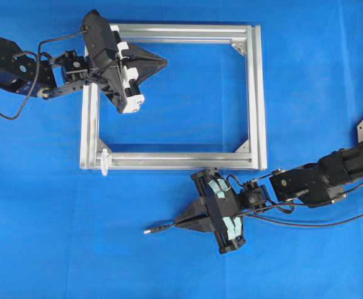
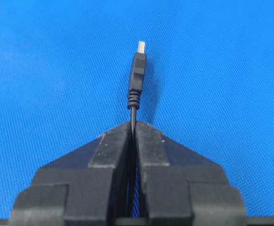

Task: Insert the wire through the string loop located on the left side.
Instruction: 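Lower the right gripper and close it on the black cable behind the plug, then lift the cable and move the right gripper left toward the frame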

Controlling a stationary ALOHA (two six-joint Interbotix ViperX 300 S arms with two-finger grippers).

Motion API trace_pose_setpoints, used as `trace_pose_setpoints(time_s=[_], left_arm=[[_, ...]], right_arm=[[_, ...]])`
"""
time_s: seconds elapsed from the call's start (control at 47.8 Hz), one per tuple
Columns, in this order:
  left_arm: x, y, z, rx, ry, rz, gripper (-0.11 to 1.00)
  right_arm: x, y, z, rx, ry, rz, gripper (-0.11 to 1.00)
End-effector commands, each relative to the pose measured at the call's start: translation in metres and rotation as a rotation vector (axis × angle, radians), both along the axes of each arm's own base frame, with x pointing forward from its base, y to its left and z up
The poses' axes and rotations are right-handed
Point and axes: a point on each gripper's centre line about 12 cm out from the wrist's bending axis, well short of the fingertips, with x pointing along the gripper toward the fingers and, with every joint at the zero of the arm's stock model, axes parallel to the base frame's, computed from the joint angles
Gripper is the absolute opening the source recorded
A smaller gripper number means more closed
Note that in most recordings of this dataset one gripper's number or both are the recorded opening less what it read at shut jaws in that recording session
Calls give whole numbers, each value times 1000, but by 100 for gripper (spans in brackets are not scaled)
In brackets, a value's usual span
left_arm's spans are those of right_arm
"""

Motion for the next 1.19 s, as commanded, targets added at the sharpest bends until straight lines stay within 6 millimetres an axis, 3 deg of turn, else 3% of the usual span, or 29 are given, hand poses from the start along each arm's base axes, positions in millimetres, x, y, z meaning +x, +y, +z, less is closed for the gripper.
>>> trace_pose_setpoints(time_s=[0.0,0.251,0.69,1.172], left_arm=[[2,0,16,15,-47,-4,0],[2,-1,16,15,-45,-5,0],[2,-3,15,13,-38,-12,0],[2,-3,15,13,-38,-12,0]], right_arm=[[5,2,12,11,-40,3,0],[3,2,21,17,-44,3,0],[-8,2,79,5,-58,10,0],[-8,2,79,4,-51,8,0]])
